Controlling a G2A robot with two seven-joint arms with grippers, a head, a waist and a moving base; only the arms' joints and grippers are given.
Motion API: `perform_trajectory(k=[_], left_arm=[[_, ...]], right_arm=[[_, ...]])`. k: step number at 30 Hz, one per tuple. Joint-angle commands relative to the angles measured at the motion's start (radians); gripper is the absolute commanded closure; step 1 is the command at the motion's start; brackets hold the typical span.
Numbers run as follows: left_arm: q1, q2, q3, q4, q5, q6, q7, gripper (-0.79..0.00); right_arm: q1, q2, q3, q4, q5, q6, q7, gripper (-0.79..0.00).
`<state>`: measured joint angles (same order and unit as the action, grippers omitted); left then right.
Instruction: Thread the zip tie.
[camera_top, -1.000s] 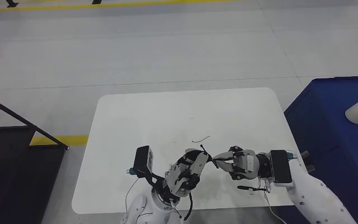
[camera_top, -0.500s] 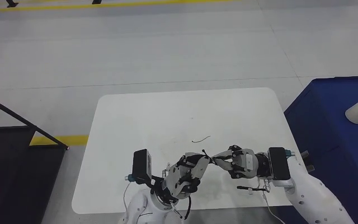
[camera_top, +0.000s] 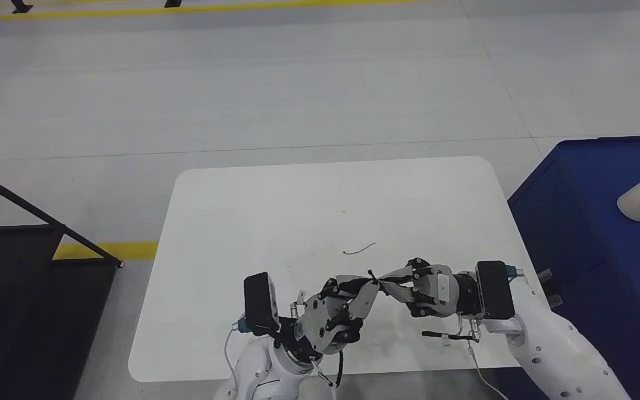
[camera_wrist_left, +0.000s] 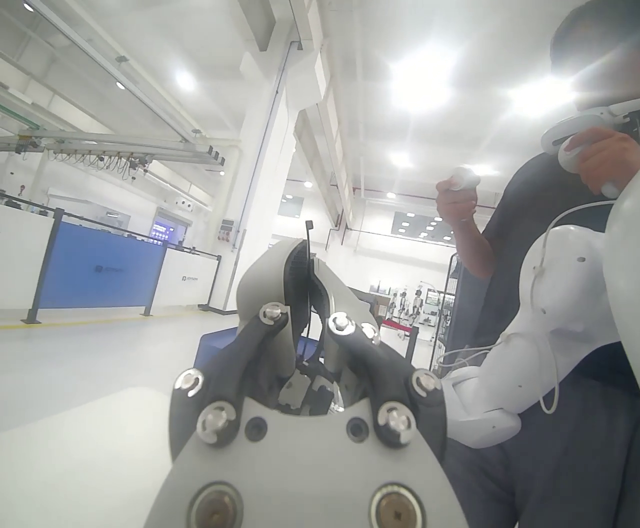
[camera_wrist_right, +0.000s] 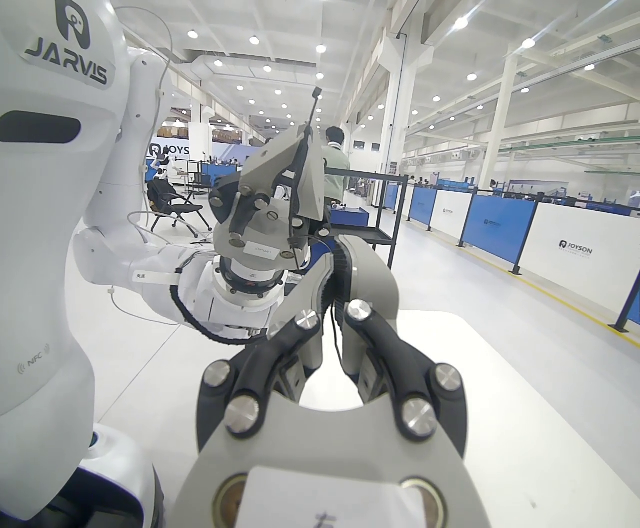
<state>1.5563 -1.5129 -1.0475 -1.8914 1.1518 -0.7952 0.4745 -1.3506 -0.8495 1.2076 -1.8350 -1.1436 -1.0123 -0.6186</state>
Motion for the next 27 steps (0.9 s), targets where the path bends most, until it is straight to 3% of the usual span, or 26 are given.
perform_trajectory(k=[1,2,4,5,13,14,16,17,20,27], left_arm=[[-0.001,0.002,0.003,0.002,-0.015,0.003,0.001,-0.077],[-0.002,0.003,0.003,0.003,-0.020,0.007,0.001,-0.246],[-0.003,0.005,0.005,0.002,-0.031,0.011,-0.001,-0.434],[-0.003,0.006,0.006,0.002,-0.038,0.013,-0.001,-0.493],[-0.007,0.013,0.011,0.000,-0.074,0.025,0.005,-0.505],[-0.006,0.013,0.013,0.003,-0.088,0.025,0.008,-0.529],[-0.002,0.013,0.025,0.015,-0.160,0.016,0.007,-0.785],[-0.003,0.014,0.031,0.020,-0.214,0.010,-0.005,-0.785],[-0.002,0.014,0.039,0.027,-0.286,0.009,-0.025,-0.785],[-0.002,0.014,0.039,0.027,-0.286,0.009,-0.025,-0.785]], right_arm=[[-0.001,-0.001,0.001,-0.001,0.000,0.000,0.002,0.000],[-0.001,-0.001,0.002,-0.001,-0.002,0.000,0.003,0.000],[-0.003,-0.002,0.003,-0.004,-0.005,0.000,0.004,0.000],[-0.003,-0.003,0.004,-0.003,-0.006,0.000,0.004,0.000],[0.001,-0.005,0.006,0.004,-0.005,0.000,0.008,0.000],[0.001,-0.005,0.006,0.004,-0.005,0.000,0.008,0.000],[0.001,-0.005,0.006,0.004,-0.005,0.000,0.008,0.000],[0.001,-0.006,0.009,-0.001,-0.006,0.016,0.015,0.000],[-0.009,-0.007,0.065,-0.045,-0.119,0.203,0.049,0.000],[-0.090,-0.005,0.188,-0.084,-0.248,0.429,-0.015,0.000]])
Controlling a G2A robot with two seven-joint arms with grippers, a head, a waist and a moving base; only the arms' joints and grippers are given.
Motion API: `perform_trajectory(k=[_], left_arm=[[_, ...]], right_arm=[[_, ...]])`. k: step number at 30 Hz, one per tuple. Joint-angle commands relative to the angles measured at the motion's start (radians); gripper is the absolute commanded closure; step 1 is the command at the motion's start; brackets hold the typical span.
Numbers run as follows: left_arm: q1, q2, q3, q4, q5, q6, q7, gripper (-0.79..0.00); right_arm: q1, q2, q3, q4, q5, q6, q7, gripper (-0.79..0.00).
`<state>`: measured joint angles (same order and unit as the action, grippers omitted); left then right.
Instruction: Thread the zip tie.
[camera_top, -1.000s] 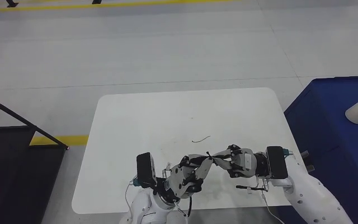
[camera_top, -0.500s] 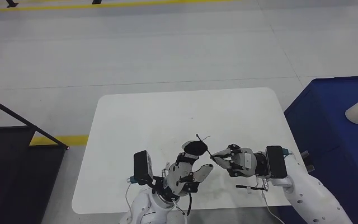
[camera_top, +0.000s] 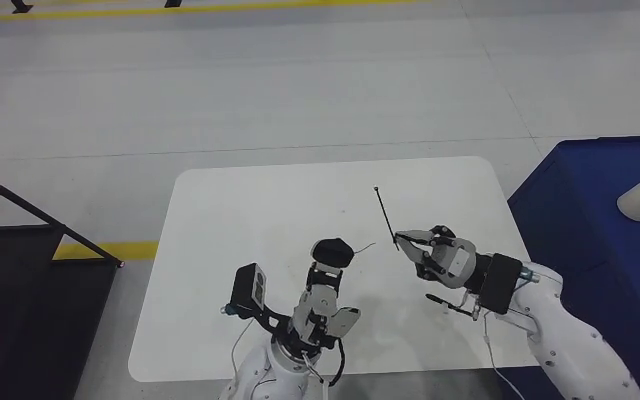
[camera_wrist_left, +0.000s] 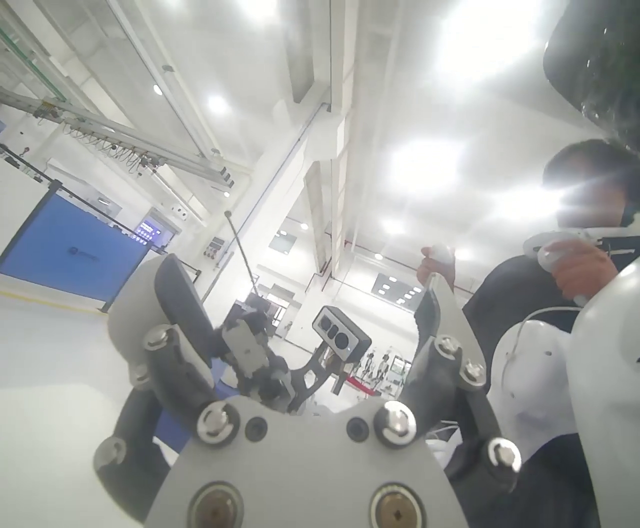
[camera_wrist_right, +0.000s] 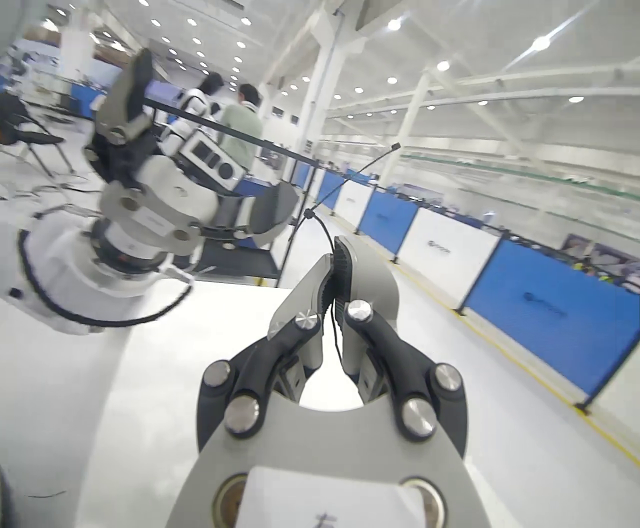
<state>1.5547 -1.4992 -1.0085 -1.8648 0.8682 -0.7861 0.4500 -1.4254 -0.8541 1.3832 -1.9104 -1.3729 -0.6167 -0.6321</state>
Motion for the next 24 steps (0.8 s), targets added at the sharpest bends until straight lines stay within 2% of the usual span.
perform_trajectory(k=[1,9,11,13,15,19,21,24], left_arm=[[0.000,0.000,0.000,0.000,-0.003,0.000,0.000,-0.785],[0.000,0.000,0.000,0.000,-0.003,0.000,0.000,-0.785],[-0.011,0.006,-0.016,-0.019,0.133,0.050,-0.063,-0.785],[-0.031,0.012,-0.036,-0.057,0.362,0.089,-0.050,-0.785],[-0.027,0.015,-0.016,-0.047,0.519,0.124,0.037,-0.785],[-0.063,0.025,0.006,-0.011,0.836,0.238,0.193,-0.785],[-0.064,0.032,0.012,0.024,0.919,0.280,0.258,-0.785],[-0.064,0.033,0.013,0.029,0.925,0.283,0.265,-0.785]], right_arm=[[-0.030,0.000,0.016,-0.016,-0.021,0.032,-0.007,0.000],[-0.044,0.002,0.037,-0.031,-0.056,0.039,-0.003,0.000],[-0.044,0.002,0.037,-0.031,-0.056,0.039,-0.003,0.000],[-0.044,0.002,0.037,-0.031,-0.056,0.039,-0.003,0.000],[-0.044,0.002,0.037,-0.031,-0.056,0.039,-0.003,0.000],[-0.044,0.002,0.037,-0.031,-0.056,0.039,-0.003,0.000],[-0.044,0.002,0.037,-0.031,-0.056,0.039,-0.003,0.000],[-0.044,0.002,0.037,-0.031,-0.056,0.039,-0.003,0.000]])
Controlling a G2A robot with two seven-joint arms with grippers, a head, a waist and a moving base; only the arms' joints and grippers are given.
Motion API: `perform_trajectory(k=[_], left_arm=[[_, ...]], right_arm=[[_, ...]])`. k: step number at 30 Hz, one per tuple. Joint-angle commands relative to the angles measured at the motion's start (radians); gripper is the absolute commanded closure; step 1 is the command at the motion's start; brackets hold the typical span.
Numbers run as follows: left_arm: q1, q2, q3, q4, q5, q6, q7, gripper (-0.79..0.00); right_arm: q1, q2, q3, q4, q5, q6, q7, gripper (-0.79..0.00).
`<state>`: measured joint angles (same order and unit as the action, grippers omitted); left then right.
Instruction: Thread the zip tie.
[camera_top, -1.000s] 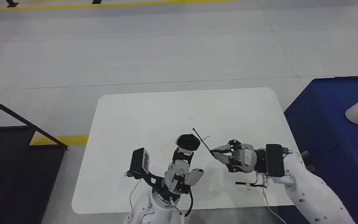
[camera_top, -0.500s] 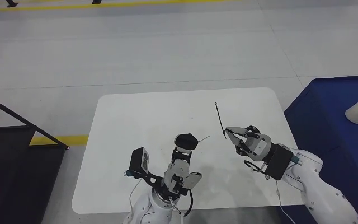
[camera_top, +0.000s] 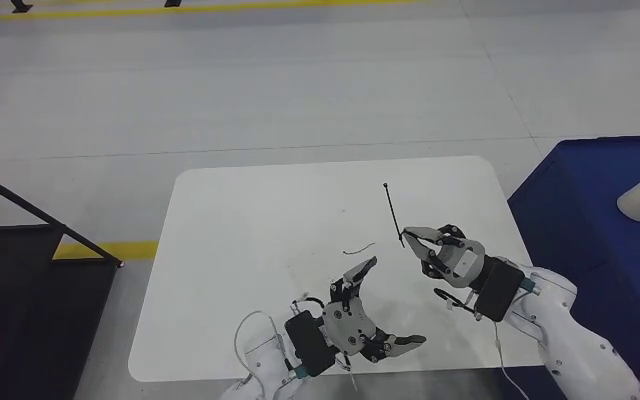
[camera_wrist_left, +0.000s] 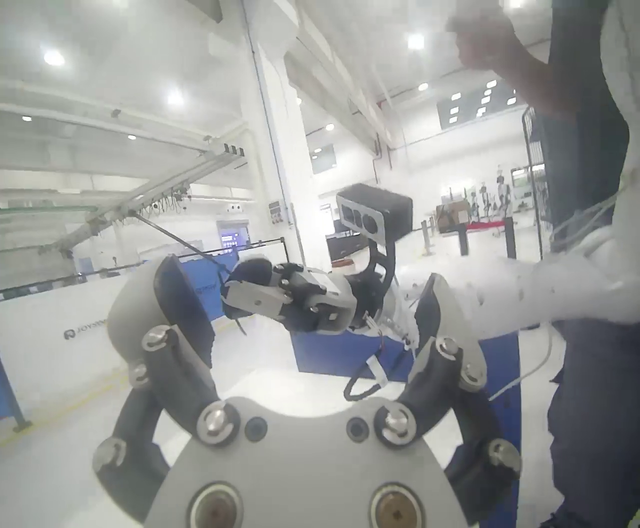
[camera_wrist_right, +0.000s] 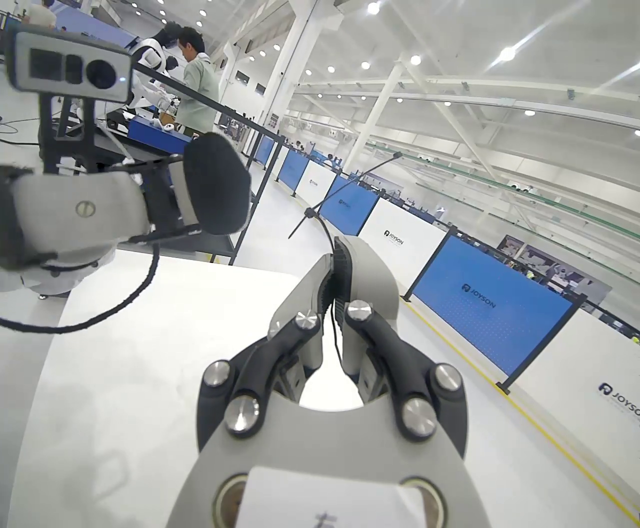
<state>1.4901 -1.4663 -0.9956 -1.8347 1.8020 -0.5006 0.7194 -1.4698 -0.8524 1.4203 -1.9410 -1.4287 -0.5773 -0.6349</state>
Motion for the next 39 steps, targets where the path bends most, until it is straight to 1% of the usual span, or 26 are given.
perform_trajectory(k=[1,16,17,19,20,22,24,27,30,31,37,38,39], left_arm=[[0.000,0.000,0.000,-0.001,-0.008,-0.002,-0.004,-0.785],[0.000,0.000,0.000,-0.001,-0.008,-0.002,-0.004,-0.785],[0.008,0.001,0.010,0.008,-0.032,-0.029,-0.024,-0.785],[0.033,-0.006,0.024,0.033,-0.225,-0.065,-0.081,-0.785],[0.034,-0.010,0.039,0.039,-0.326,-0.093,-0.125,-0.785],[0.034,-0.020,0.064,0.037,-0.527,-0.090,-0.209,-0.785],[0.034,-0.030,0.093,0.033,-0.730,-0.087,-0.261,-0.785],[0.021,-0.039,0.117,0.020,-0.959,-0.065,-0.328,-0.785],[0.006,-0.044,0.137,0.032,-1.105,-0.036,-0.399,-0.785],[-0.005,-0.044,0.134,0.036,-1.111,-0.015,-0.431,-0.785],[-0.005,-0.044,0.134,0.036,-1.111,-0.015,-0.431,-0.785],[-0.003,-0.045,0.139,0.035,-1.122,-0.018,-0.435,-0.785],[0.010,-0.047,0.165,0.026,-1.191,-0.032,-0.455,-0.785]], right_arm=[[0.000,0.000,0.000,0.000,0.000,0.000,0.000,0.000],[0.000,0.000,0.000,0.000,0.000,0.000,0.000,0.000],[0.000,0.000,0.000,0.000,0.000,0.000,0.000,0.000],[0.000,0.000,0.000,0.000,0.000,0.000,0.000,0.000],[0.000,0.000,0.000,0.000,0.000,0.000,0.000,0.000],[0.000,0.000,0.000,0.000,0.000,0.000,0.000,0.000],[0.000,0.000,0.000,0.000,0.000,0.000,0.000,0.000],[0.000,0.000,0.000,0.000,0.000,0.000,0.000,0.000],[0.000,0.000,0.000,0.000,0.000,0.000,0.000,0.000],[0.000,0.000,0.000,0.000,0.000,0.000,0.000,0.000],[0.000,0.000,0.000,0.000,0.000,0.000,0.000,0.000],[0.000,0.000,0.000,0.000,0.000,0.000,0.000,0.000],[0.000,0.000,0.000,0.000,0.000,0.000,0.000,0.000]])
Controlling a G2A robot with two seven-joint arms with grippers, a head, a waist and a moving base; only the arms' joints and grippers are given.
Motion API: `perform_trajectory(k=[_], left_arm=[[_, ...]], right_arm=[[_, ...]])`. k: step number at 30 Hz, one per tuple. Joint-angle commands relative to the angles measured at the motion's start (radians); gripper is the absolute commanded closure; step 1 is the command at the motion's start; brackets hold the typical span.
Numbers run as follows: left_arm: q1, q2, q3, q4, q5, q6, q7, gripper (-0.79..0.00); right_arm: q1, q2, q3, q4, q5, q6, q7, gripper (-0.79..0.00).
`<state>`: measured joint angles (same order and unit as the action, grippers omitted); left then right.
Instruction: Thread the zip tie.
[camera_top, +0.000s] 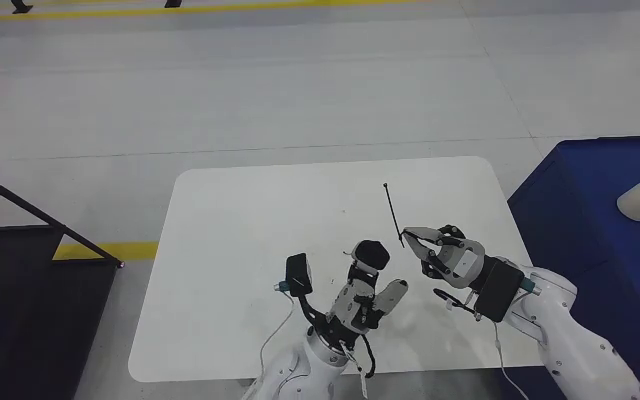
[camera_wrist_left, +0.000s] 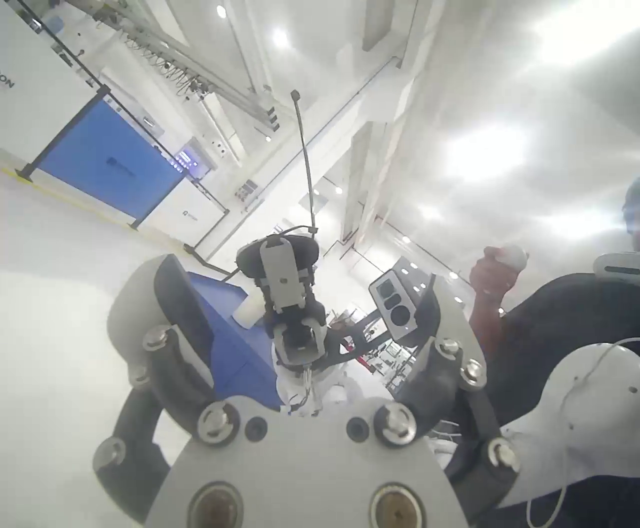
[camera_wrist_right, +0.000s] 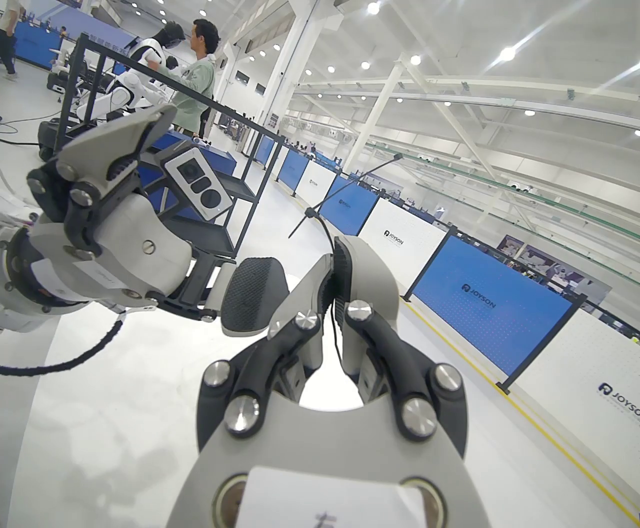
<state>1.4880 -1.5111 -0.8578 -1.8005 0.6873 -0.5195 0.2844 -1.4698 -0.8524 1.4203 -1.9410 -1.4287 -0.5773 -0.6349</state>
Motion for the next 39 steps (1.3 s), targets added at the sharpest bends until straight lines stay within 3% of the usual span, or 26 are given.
perform_trajectory(k=[1,4,8,9,26,39], left_arm=[[0.021,-0.004,0.053,-0.020,-0.164,-0.019,-0.046,-0.785],[0.014,-0.007,0.073,-0.052,-0.318,-0.004,-0.114,-0.785],[0.006,-0.010,0.063,-0.069,-0.473,-0.006,-0.122,-0.443],[0.003,-0.011,0.058,-0.065,-0.491,-0.005,-0.117,-0.391],[-0.013,-0.020,0.078,-0.013,-0.595,-0.016,-0.171,-0.385],[-0.038,-0.032,0.095,0.005,-0.610,-0.029,-0.169,-0.320]], right_arm=[[0.000,0.000,0.000,0.000,0.000,0.000,0.000,0.000],[0.000,0.000,0.000,0.000,0.000,0.000,0.000,0.000],[0.000,0.000,0.000,0.000,0.000,0.000,0.000,0.000],[0.000,0.000,0.000,0.000,0.000,0.000,0.000,0.000],[0.000,0.000,0.000,0.000,0.000,0.000,0.000,0.000],[0.000,0.000,0.000,0.000,0.000,0.000,0.000,0.000]])
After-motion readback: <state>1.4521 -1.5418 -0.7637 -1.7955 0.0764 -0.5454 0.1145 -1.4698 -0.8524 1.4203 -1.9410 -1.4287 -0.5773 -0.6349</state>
